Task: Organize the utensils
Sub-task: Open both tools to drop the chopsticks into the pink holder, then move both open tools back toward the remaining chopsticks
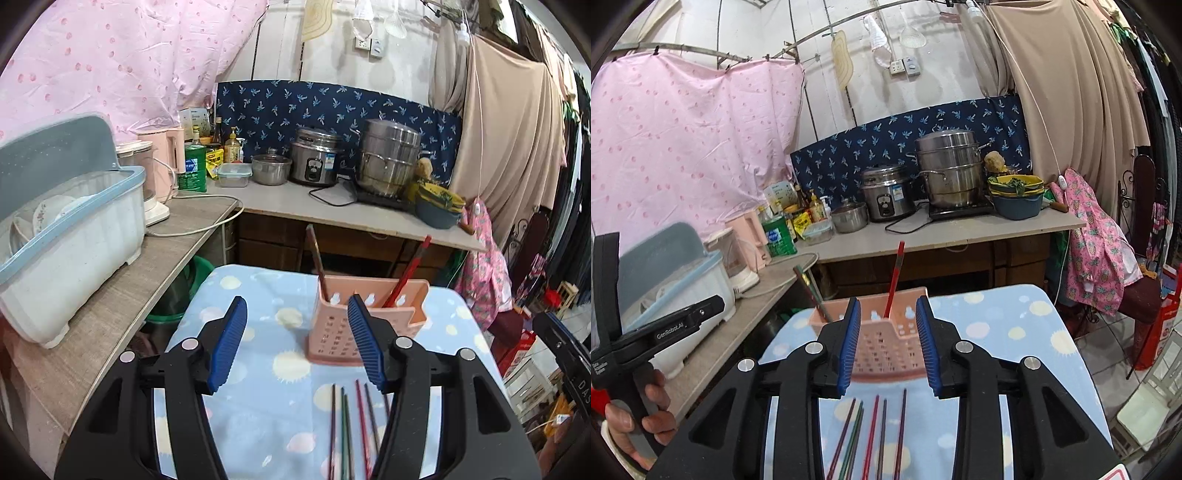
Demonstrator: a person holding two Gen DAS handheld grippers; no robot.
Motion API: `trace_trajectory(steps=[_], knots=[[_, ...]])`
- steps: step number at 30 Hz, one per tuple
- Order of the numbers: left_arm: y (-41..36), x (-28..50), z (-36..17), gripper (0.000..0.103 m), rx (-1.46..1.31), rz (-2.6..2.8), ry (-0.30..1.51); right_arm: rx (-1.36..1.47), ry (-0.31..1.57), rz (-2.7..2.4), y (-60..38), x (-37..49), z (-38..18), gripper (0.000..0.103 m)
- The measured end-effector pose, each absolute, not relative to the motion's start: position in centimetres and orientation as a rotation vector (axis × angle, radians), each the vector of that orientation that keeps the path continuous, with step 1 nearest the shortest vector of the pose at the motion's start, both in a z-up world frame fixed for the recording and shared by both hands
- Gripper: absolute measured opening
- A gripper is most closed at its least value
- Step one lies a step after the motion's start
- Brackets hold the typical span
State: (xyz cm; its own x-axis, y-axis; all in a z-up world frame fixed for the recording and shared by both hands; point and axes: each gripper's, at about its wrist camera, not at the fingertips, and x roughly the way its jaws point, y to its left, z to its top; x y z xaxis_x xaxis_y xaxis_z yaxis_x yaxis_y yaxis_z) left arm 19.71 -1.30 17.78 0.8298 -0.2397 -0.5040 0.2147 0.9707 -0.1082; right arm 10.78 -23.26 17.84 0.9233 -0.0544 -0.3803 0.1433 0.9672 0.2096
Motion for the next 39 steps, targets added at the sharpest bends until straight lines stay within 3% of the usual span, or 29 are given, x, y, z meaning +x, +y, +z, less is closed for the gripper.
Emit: trace_trajectory(steps=[4,34,39], knots=[[-1.1,17.7,16.3,0.06,-0.003,-0.214,0.558,0.23,0.412,-0.11,-22.5,9.3,16.2,0.035],[1.0,11.1,2.2,0.061,0.054,-0.178,0.827,0.238,0.771,-0.108,-18.8,6.0,-0.1,0.035],[1.1,11.0,1.5,0.065,0.046,-0.183,0.845,0.238,0.812,-0.106,-18.5,6.8,-1.5,0.028]])
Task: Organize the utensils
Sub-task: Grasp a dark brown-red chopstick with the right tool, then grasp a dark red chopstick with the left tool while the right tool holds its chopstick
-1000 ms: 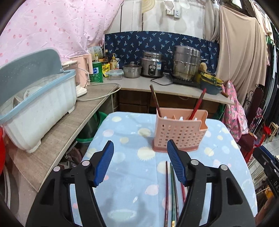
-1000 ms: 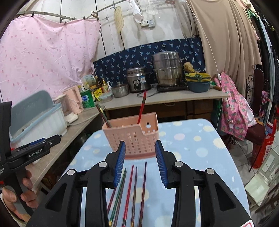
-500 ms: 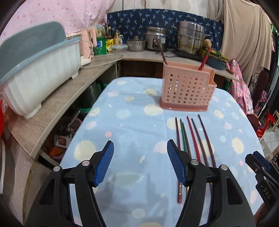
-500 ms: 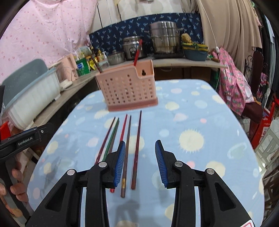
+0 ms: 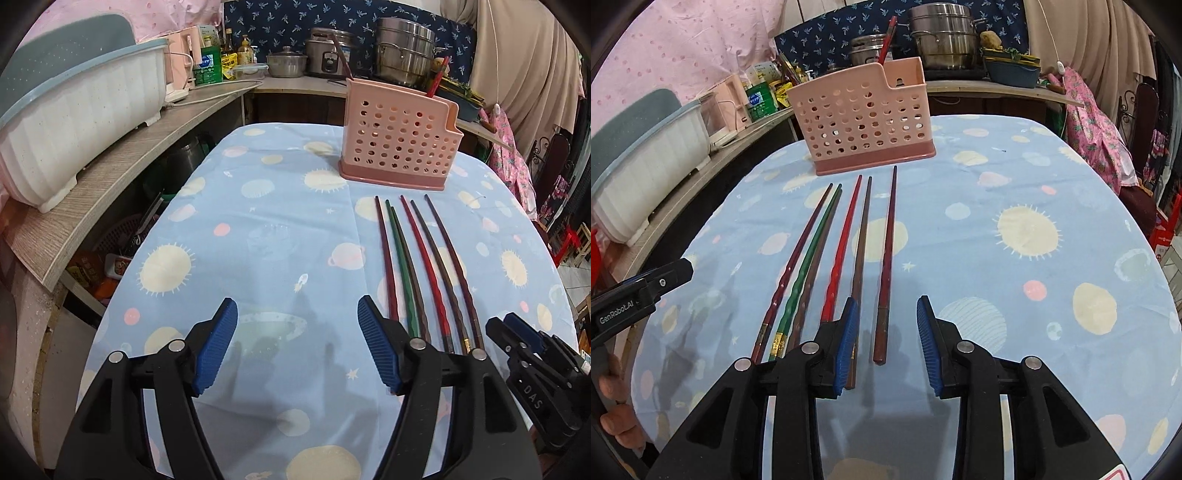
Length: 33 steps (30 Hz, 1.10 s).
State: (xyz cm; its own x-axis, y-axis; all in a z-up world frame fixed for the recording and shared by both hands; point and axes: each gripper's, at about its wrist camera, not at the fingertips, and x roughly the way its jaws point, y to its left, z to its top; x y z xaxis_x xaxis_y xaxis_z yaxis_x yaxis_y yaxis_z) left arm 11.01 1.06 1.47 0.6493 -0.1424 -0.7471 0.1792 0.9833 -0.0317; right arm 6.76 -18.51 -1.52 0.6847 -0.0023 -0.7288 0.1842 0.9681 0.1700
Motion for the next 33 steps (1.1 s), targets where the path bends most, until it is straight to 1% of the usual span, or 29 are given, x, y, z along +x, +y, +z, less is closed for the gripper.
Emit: trace_trajectory(steps=[4,8,10,13,19,23,25,33], knots=[[1.0,11.0,1.0,0.065,0.046,-0.187,0.858,0.231,0.83,-0.108,-18.2,7.2,-2.1,0.02],[0.9,10.8,0.5,0.067,0.043,-0.196,0.867,0.229,0.852,-0.112,-18.1,7.3,-2.8,0.009],[0.8,10.7,0.3,0.07,0.042,-0.2,0.871,0.23,0.848,-0.112,-18.1,7.1,-2.8,0.009],[0.6,10.6,0.1,0.072,0.042,-0.206,0.873,0.231,0.845,-0.118,-18.5,6.8,-2.8,0.004],[-0.2,10.3,-0.6,0.073,0.051,-0.225,0.888,0.254,0.846,-0.123,-19.4,6.3,-2.8,0.004],[-0.8,10.0,-0.9,0.073,0.059,-0.235,0.896,0.235,0.854,-0.111,-18.8,6.6,-2.9,0.009],[-1.0,9.8,-0.9,0.073,0.063,-0.241,0.895,0.228,0.867,-0.111,-18.7,6.7,-3.1,0.009],[-2.1,9.2,-1.7,0.073,0.072,-0.274,0.918,0.269,0.857,-0.151,-20.4,5.2,-3.2,0.008]])
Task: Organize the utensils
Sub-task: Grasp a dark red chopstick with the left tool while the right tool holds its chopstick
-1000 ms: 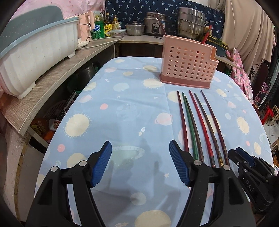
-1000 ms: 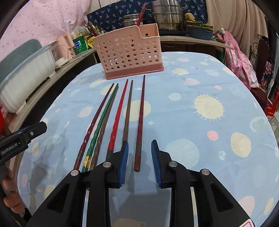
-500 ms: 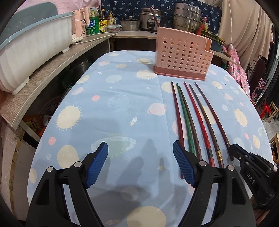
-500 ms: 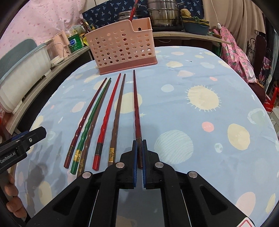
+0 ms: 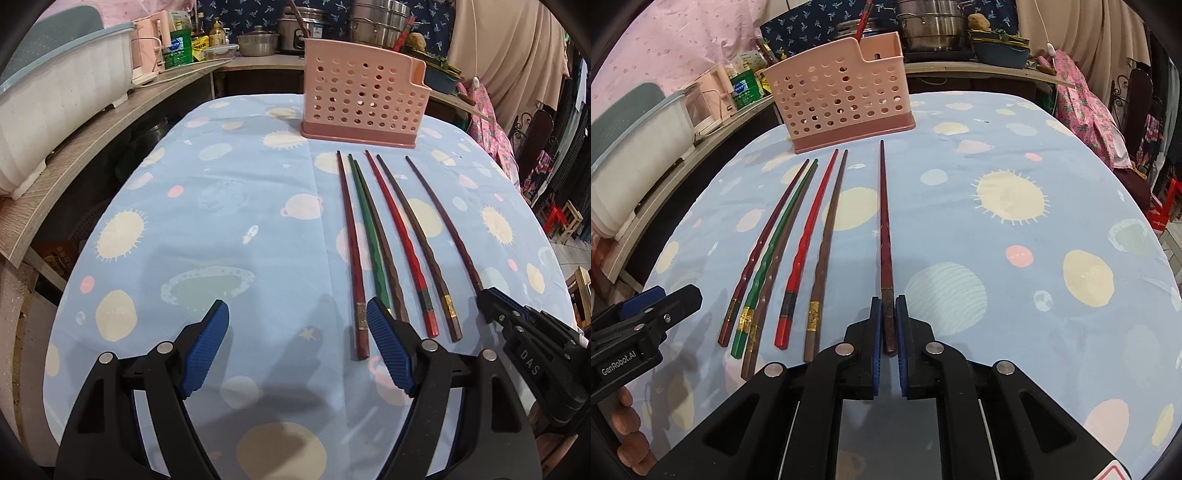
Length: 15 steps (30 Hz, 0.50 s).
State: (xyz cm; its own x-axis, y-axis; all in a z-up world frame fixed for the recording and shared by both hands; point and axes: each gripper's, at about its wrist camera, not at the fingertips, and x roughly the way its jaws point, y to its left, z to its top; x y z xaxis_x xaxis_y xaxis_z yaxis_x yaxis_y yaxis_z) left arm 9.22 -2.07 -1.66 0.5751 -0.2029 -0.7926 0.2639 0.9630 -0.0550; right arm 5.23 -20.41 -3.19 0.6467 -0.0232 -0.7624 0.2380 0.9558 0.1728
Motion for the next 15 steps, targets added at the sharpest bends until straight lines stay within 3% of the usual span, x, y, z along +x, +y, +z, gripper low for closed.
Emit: trace_trajectory(steps=[15], knots=[[-3.6,9.2,-4.3,0.067,0.118,-0.268,0.952,0.265,0.844,-0.162,-21.0,3.6,-3.4,0.009]])
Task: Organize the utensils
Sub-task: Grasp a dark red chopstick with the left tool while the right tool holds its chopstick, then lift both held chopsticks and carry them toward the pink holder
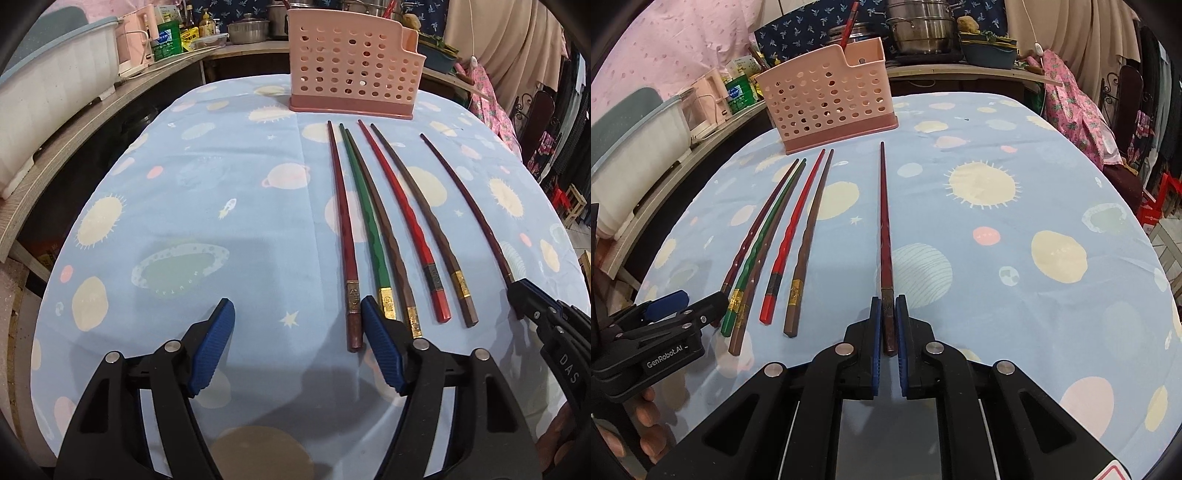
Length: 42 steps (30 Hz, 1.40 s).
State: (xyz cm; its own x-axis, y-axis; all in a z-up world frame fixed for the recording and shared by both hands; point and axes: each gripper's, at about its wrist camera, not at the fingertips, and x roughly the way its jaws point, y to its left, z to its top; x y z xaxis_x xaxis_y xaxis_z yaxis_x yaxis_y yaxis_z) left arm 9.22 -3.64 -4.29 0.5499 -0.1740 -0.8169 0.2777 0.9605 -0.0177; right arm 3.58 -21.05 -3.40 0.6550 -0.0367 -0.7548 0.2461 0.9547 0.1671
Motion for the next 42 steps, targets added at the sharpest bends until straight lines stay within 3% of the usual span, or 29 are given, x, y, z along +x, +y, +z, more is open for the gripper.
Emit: trace_trajectory(steps=[5,10,14,26,42], knots=[[-3.5,9.3,-4.2,0.057,0.121,-0.253,0.943,0.258,0.844,-0.164,-21.1,3.6,-3.4,0.009],[-2.9,9.6,-3.9,0.026,0.101,-0.247,0.95,0.26,0.843,-0.162,-21.1,3.6,-3.5,0.009],[-2.2,10.0,-3.9,0.012,0.077,-0.253,0.96,0.258,0.844,-0.163,-21.1,3.6,-3.5,0.009],[0.0,10.1,-2.0,0.007,0.032,-0.243,0.951,0.276,0.82,-0.153,-21.3,2.9,-1.8,0.008],[3.8,12.0,7.5,0.007,-0.053,-0.227,0.796,0.363,0.572,-0.132,-24.5,2.5,9.5,0.008]])
